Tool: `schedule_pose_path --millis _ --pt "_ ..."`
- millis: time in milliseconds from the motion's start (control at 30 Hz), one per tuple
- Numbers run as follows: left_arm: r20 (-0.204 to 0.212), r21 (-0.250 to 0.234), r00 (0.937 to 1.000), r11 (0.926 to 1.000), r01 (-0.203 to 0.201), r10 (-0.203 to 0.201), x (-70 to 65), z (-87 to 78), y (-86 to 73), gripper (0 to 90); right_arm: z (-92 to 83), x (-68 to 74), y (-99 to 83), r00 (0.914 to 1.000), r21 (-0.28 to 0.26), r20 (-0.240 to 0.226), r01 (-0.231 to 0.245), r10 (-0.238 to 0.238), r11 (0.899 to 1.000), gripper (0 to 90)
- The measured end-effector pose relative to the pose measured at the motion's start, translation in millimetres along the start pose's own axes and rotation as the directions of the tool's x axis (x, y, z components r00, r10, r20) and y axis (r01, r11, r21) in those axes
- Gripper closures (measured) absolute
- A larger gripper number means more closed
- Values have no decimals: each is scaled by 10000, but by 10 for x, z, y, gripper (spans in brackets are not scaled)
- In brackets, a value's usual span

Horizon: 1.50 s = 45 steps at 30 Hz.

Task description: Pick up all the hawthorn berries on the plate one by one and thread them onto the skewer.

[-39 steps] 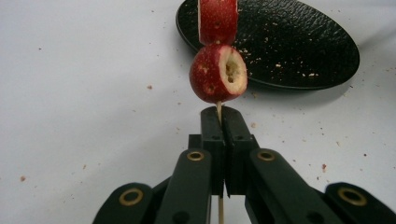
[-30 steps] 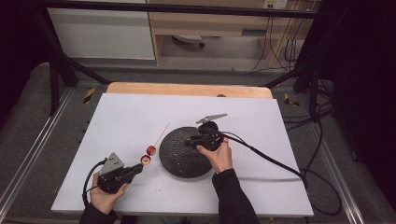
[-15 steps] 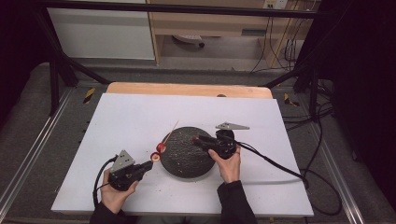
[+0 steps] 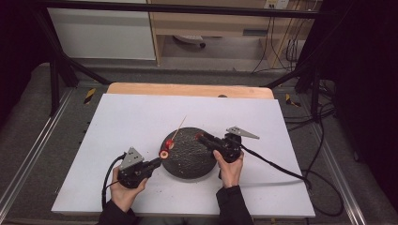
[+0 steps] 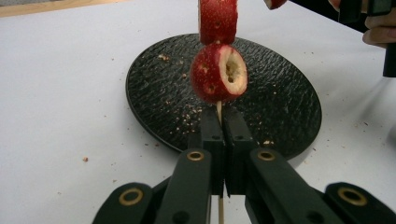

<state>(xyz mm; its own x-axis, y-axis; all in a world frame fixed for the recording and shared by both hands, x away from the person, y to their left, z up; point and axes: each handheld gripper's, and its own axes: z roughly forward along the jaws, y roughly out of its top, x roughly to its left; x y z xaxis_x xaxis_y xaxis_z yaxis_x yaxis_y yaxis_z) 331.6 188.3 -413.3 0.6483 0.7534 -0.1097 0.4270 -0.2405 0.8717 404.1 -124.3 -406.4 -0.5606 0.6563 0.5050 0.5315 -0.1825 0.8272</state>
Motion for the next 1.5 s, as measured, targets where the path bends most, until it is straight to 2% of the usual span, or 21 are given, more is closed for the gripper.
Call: schedule_pose_path --millis 300,567,967,1500 --pt "43 -78 10000 9999 88 -87 -63 58 35 883 -7 11 80 9984 -1129 -186 -547 530 9921 636" --pt "97 -132 9999 9999 -68 69 -134 116 94 883 -30 4 163 9970 -1786 -226 -767 738 9809 636" --pt "243 -71 9996 9999 -148 150 -198 160 52 883 -36 -36 259 9968 -2191 -95 -799 798 9724 636" --pt "408 12 9989 9998 -213 212 -262 188 -6 883 35 -96 339 9943 -2758 -106 -1045 1057 9555 637"
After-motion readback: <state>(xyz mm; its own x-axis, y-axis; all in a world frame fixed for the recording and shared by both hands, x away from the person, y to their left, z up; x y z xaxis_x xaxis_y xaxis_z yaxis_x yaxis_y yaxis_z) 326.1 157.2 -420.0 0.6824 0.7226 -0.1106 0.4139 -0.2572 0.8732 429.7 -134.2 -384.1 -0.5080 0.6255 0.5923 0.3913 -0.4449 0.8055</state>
